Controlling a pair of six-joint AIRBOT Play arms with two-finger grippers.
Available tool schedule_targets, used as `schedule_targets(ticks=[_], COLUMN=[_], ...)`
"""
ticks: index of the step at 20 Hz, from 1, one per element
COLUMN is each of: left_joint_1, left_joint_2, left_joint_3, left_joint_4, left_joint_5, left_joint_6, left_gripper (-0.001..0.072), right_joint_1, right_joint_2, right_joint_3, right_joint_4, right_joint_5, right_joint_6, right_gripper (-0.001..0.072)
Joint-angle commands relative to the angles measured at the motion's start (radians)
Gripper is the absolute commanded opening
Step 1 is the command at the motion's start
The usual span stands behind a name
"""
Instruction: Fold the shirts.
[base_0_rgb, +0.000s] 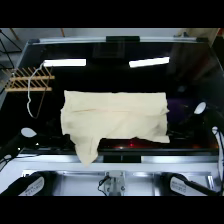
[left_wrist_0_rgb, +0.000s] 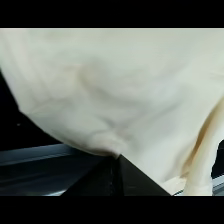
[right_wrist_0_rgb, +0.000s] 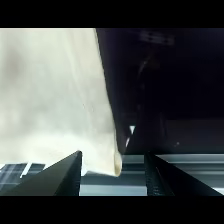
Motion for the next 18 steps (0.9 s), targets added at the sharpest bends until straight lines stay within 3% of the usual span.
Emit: schedule_targets(ticks=[1, 6, 7, 8, 14, 18], left_joint_1=[-0.003, -0.003, -0.003, -0.001, 0.109, 0.111], left_joint_2=[0.016, 0.049, 0.049, 0.049, 0.039, -0.154], left_joint_3=[0.005, 0.024, 0.043, 0.072, 0.390, 0.664], left_joint_4=[-0.007, -0.007, -0.003, 0.013, 0.057, 0.056], left_joint_5=[-0.016, -0.016, -0.016, -0.016, -0.128, -0.122], left_joint_6=[0.011, 0.011, 0.012, 0.012, 0.045, 0.044], left_gripper=[0.0030, 0.0031, 0.0031, 0.0031, 0.0029, 0.0029], right_joint_1=[0.000, 0.007, 0.021, 0.033, 0.056, 0.143], right_joint_2=[0.001, 0.001, 0.001, 0.003, 0.080, -0.032], right_joint_3=[-0.063, -0.112, -0.116, -0.109, 0.136, 0.297], right_joint_4=[0.032, 0.182, 0.188, 0.190, 0.180, 0.145], right_joint_5=[-0.063, -0.129, -0.138, -0.138, -0.118, -0.264], right_joint_6=[0.000, 0.005, 0.003, 0.003, -0.034, 0.013], right_gripper=[0.0511, 0.0484, 0.0247, 0.0086, 0.0068, 0.0068])
